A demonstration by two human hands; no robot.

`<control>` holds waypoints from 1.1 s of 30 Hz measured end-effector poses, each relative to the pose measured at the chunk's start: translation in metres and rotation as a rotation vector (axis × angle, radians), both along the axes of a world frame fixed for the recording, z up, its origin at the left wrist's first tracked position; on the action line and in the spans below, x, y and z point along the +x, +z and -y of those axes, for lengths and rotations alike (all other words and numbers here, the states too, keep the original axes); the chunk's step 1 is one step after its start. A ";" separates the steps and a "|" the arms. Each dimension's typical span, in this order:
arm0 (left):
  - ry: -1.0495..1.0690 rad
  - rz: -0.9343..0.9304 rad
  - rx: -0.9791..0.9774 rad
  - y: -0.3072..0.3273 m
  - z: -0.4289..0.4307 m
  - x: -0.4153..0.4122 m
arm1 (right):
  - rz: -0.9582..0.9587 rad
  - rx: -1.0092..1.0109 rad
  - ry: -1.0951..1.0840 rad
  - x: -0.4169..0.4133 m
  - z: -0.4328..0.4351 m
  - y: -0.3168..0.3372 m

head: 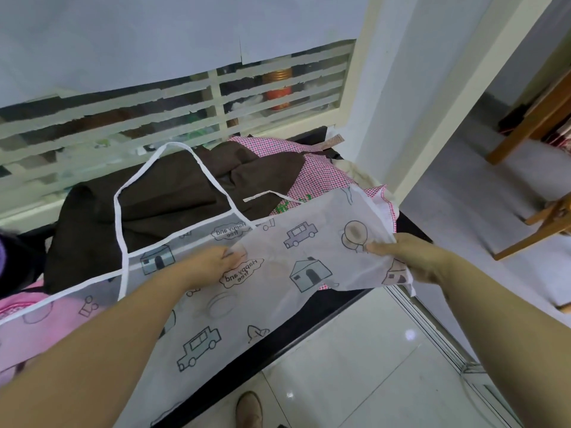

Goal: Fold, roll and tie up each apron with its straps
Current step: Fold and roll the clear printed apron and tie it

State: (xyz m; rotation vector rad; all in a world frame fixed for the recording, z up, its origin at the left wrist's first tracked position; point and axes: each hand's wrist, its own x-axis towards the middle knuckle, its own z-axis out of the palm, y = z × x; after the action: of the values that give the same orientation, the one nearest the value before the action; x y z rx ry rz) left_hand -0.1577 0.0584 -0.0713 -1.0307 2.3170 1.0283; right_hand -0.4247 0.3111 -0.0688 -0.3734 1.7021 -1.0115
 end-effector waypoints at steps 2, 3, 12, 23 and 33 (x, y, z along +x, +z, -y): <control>-0.065 0.006 -0.107 -0.006 0.004 -0.006 | -0.056 -0.006 -0.039 -0.001 0.000 -0.004; -0.088 -0.009 -0.179 -0.007 0.007 -0.009 | -0.103 -0.001 -0.040 -0.001 0.001 -0.005; -0.427 -0.122 -0.927 -0.006 0.018 -0.033 | -0.453 0.224 0.018 -0.003 -0.002 -0.028; -0.253 -0.444 -0.860 -0.008 -0.059 -0.028 | -0.583 0.367 -0.180 0.015 0.003 -0.051; -0.245 -0.088 -0.430 -0.078 -0.073 0.005 | -0.712 0.183 -0.781 0.043 -0.016 -0.042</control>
State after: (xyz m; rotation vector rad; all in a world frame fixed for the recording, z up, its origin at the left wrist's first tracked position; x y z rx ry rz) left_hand -0.1522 0.1314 -0.1491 -0.8261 2.7246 0.5001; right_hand -0.3816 0.3267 -0.1105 0.1016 2.6753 -1.3459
